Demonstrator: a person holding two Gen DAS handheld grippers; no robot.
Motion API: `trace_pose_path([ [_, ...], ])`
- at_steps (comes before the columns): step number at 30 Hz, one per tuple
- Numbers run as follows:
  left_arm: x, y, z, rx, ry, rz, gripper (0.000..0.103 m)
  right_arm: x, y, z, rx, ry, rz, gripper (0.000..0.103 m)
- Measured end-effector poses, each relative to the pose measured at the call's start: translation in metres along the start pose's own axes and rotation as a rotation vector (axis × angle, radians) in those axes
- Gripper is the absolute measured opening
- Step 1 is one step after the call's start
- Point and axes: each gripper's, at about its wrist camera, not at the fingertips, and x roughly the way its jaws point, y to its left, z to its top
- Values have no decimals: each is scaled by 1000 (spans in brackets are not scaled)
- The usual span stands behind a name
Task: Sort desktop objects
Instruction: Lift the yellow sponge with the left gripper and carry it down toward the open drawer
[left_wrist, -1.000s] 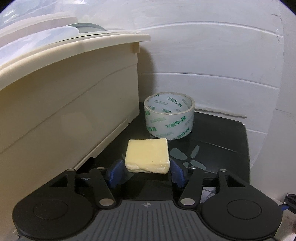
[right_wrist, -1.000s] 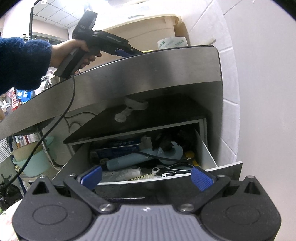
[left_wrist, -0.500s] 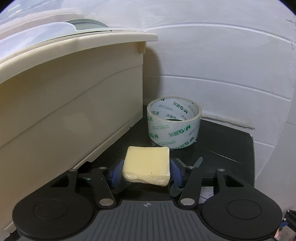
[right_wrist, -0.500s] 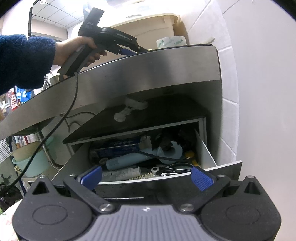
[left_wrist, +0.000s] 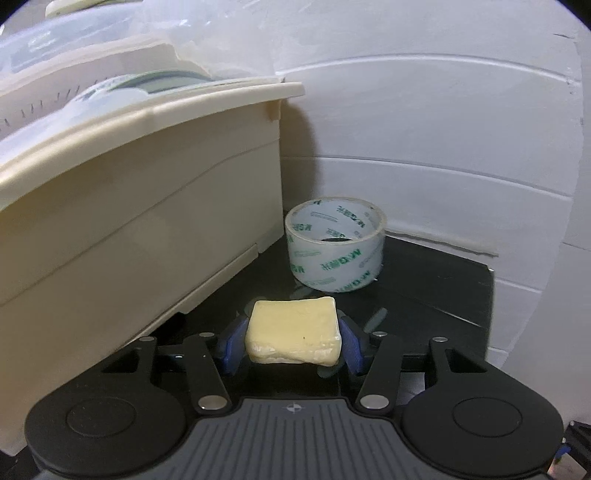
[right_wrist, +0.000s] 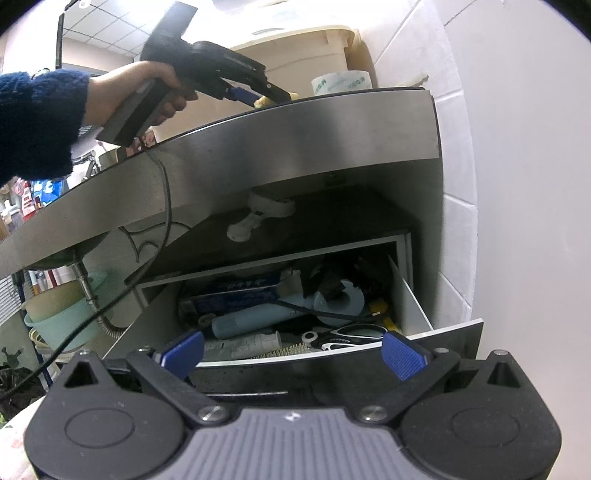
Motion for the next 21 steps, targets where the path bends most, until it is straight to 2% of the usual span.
trace_pose_path([
  [11,-41,-25,-5,22,-10,22,52,-1,3,0,-17,-3,-2,103],
  [21,-88,-61,-14,34,-48,-44,52,-3,4,0,-21,-3,-6,103],
])
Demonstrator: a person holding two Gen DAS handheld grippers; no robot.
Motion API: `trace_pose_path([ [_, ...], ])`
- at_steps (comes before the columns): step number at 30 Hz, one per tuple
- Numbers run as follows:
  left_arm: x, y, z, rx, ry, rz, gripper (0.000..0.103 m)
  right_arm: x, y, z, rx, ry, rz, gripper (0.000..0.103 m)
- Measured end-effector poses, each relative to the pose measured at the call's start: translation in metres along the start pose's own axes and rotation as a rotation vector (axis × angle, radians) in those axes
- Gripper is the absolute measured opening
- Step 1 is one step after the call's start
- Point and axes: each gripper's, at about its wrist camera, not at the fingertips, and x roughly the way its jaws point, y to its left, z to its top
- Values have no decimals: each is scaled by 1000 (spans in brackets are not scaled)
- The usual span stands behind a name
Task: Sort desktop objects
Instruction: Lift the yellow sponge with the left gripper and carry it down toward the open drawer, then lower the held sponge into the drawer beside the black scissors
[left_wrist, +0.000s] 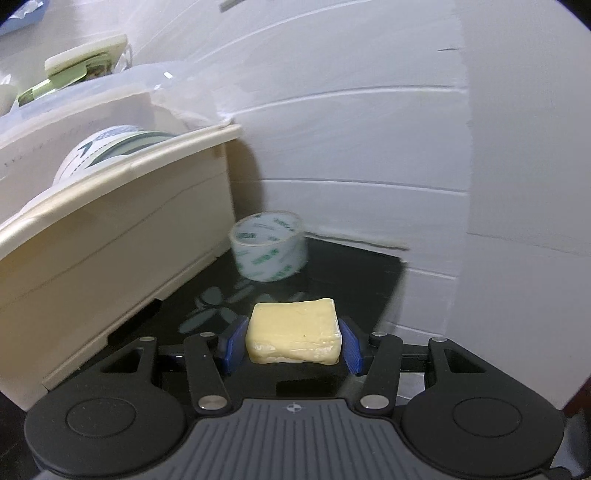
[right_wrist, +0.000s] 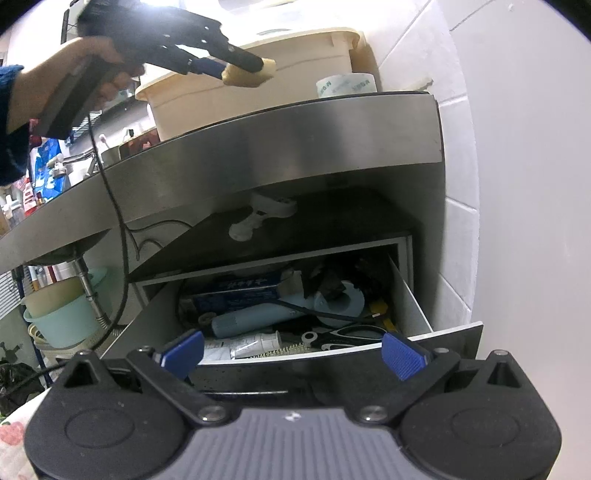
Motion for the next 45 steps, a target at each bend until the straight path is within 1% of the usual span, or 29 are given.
trace_pose_path([
  [6,-22,-32,-7,16,-3,-71,52,-1,2,0,-13,-3,-1,103],
  [11,-25,-52,-20,17,16,-126,52,-2,2,0,-15,-2,-3,103],
  [18,-16,-63,-52,10,71,-136,52,-3,3,0,-24,-4,-2,103],
  [24,12,-67,-88,-8,138,-131,52,-2,3,0,-24,-7,2,103],
  [29,48,-68,-117,11,189,-110,52,-1,2,0,-20,-4,2,103],
  [33,79,-63,-137,-3,241,-127,52,-2,3,-1,-21,-7,-1,103],
  [38,112,-61,-152,10,293,-145,52,0,3,-1,-20,-5,-1,103],
  [45,158,-64,-160,42,383,-175,52,0,0,-1,-7,-5,2,103],
])
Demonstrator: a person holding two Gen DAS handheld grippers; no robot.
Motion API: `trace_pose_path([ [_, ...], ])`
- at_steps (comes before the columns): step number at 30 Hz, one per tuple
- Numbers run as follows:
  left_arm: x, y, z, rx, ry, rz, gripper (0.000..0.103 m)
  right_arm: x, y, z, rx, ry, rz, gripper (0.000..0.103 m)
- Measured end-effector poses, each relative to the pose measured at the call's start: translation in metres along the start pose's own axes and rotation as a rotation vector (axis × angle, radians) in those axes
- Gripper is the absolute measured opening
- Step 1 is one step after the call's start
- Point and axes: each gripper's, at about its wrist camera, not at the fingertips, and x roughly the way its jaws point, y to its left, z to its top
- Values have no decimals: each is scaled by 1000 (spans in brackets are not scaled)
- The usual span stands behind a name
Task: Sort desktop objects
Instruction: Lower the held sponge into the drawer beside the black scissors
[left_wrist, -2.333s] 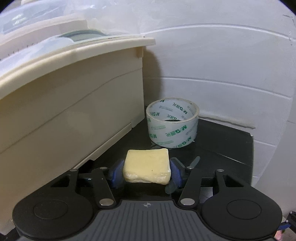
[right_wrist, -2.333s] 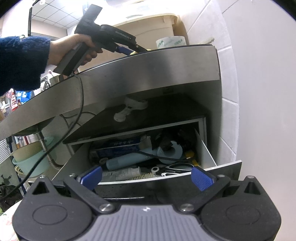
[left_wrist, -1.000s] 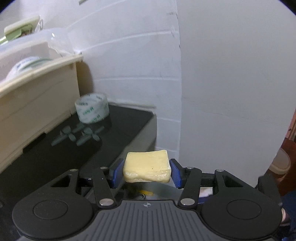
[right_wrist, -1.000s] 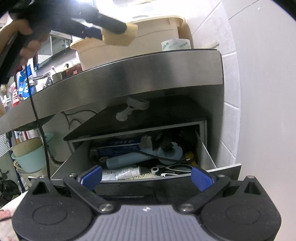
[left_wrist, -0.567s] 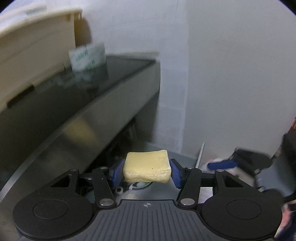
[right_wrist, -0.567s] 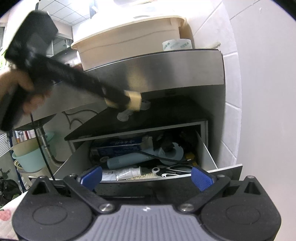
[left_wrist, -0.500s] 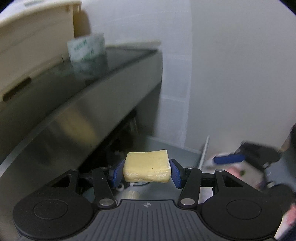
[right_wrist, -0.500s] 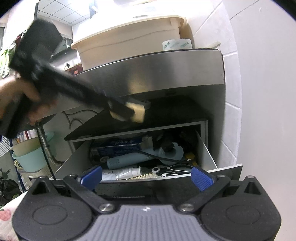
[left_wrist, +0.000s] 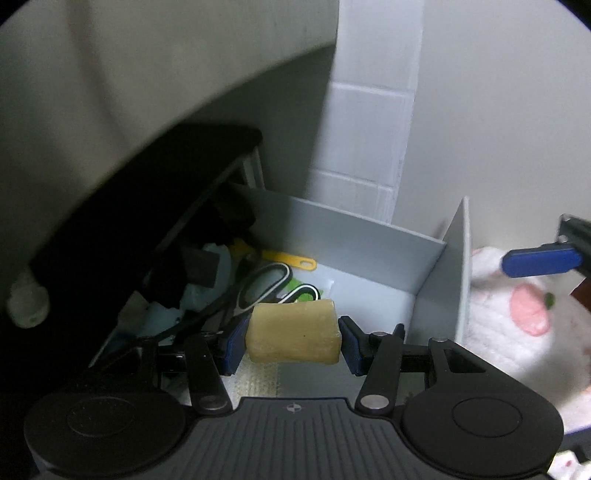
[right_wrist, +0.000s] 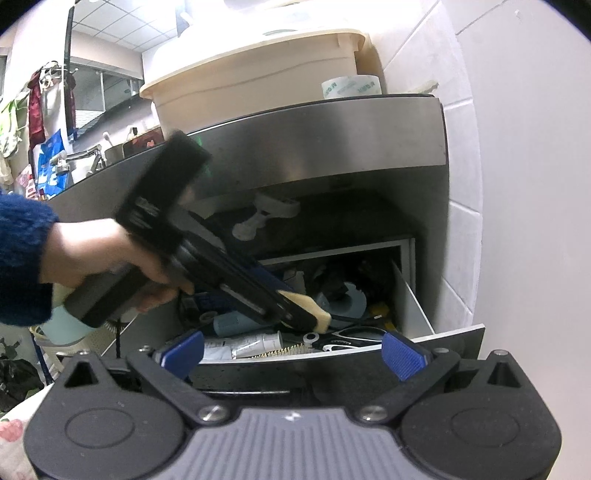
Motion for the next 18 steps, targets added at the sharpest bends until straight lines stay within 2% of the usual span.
trace_pose_path([
  [6,31,0,3,24,53,-26,52,1,-3,0,18,-2,0,103],
  [11,49,-2,6,36,55,-72,52,3,-5,1,30,2,1,103],
  [14,58,-5,8,77,53,-63,52,5,-5,1,31,6,2,103],
  [18,64,-1,11,75,32,-92,52,6,-6,2,35,8,2,103],
])
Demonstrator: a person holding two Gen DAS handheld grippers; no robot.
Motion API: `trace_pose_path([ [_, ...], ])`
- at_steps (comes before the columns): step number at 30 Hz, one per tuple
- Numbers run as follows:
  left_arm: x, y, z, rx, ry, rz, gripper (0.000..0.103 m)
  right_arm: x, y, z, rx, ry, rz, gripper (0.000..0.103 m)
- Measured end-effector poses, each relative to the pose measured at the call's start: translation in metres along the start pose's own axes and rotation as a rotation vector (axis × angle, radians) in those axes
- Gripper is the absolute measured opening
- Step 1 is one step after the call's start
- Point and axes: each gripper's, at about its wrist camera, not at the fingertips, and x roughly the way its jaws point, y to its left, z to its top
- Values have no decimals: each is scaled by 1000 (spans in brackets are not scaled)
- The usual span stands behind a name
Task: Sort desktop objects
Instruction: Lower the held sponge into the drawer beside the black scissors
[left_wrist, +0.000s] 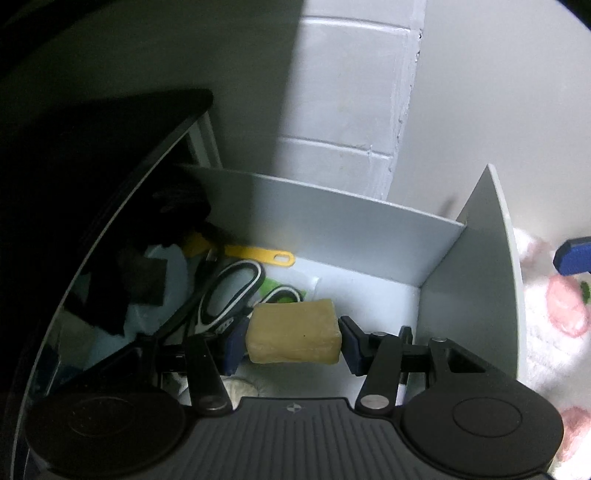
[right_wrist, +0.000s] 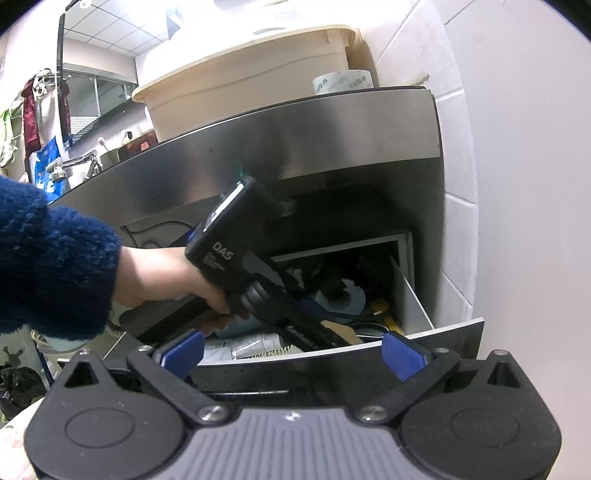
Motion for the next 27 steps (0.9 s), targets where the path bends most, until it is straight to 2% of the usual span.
trace_pose_path([
  [4,6,5,2,-11,-25,-24,52,1,-1,0,7,3,-2,103],
  [8,13,5,1,-4,-16,-35,52,1,-1,-1,7,5,-4,103],
  [18,29,5,-16,-12,-32,-57,52,4,-1,0,5,8,-6,103],
  [26,36,5,-24,-8,-4,-52,52,5,-2,-1,13,11,-9,103],
  [27,26,2,-30,6,-8,-59,52,5,-2,-1,12,12,-10,103],
])
